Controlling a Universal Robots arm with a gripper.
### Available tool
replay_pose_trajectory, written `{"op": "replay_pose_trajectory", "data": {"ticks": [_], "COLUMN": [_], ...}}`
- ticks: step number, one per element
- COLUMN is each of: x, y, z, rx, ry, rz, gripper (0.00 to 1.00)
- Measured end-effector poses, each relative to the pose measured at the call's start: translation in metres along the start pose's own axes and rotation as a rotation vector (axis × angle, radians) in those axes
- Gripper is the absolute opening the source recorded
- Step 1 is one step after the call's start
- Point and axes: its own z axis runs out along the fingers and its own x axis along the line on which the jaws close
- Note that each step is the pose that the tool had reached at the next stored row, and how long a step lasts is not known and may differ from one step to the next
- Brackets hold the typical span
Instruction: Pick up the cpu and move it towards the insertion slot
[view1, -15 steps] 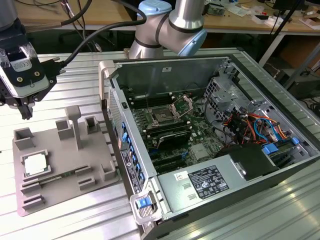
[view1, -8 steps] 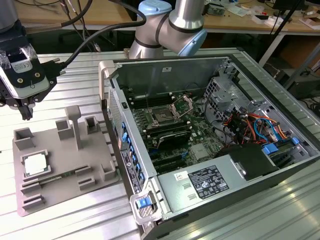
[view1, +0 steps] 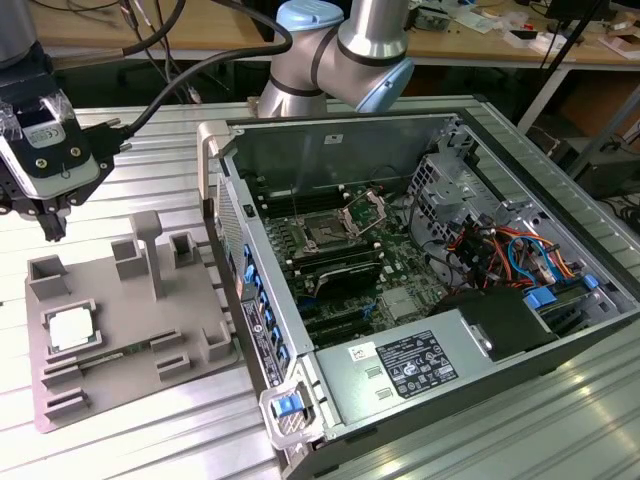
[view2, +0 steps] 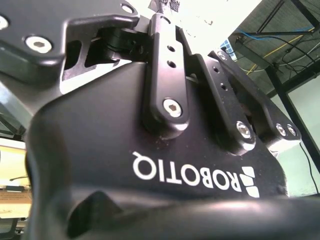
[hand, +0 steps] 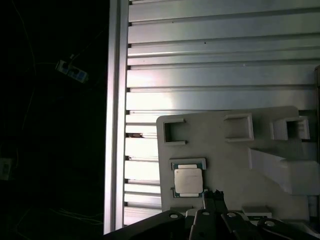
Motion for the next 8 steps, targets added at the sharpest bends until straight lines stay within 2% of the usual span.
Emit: {"op": "replay_pose_trajectory", "data": {"ticks": [8], "x": [0.0000], "y": [0.0000], "z": [0.0013], "rx": [-0.0001], "ry": [-0.0001], "rz": [0.000], "gripper": [0.11]}}
